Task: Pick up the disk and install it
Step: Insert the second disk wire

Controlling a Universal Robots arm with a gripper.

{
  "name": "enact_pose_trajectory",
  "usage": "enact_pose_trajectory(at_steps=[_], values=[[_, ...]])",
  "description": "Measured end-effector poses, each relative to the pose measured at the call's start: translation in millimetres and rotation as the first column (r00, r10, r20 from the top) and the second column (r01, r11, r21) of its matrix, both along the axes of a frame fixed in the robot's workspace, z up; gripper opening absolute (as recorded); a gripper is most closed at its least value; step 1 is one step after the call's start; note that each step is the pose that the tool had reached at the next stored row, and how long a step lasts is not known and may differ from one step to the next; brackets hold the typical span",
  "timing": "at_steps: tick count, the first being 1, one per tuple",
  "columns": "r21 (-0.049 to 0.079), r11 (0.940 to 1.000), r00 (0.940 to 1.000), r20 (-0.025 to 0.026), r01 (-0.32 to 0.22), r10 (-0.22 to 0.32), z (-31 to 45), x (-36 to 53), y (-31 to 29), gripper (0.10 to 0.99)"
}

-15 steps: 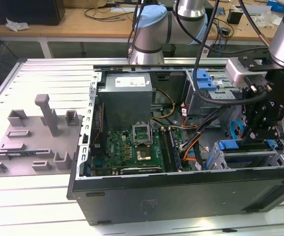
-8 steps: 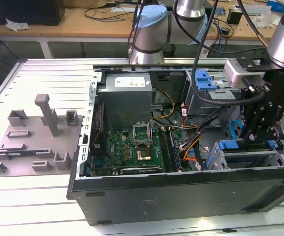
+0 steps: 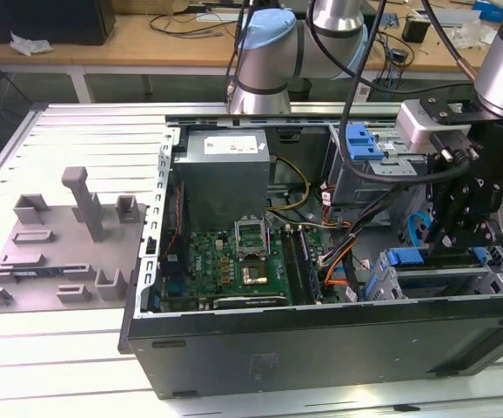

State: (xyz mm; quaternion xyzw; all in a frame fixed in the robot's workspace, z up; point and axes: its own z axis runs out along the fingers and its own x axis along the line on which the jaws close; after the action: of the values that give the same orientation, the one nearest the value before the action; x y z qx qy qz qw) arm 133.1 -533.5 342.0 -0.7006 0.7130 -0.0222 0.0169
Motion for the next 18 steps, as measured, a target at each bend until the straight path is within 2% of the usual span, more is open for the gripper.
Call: enact_pose_trajectory(at_steps=[5,10,12,13,18], values=[[0.000,1.0000,1.0000,0.0069,0.000,0.000,1.8,-0.1,0.0,0.231],[0.000,1.0000,0.9999,0.0166,0.000,0.000,2.7,-1.1,0.0,0.231],[0.000,1.0000,0.9998,0.0195,0.000,0.000,2.8,-1.2,0.0,0.243],[0.000,1.0000,0.9998,0.0206,0.000,0.000,2.9,-1.2,0.0,0.306],[0.000,1.0000,0.9997,0.0260,0.000,0.000,5.3,-1.2,0.2,0.306]])
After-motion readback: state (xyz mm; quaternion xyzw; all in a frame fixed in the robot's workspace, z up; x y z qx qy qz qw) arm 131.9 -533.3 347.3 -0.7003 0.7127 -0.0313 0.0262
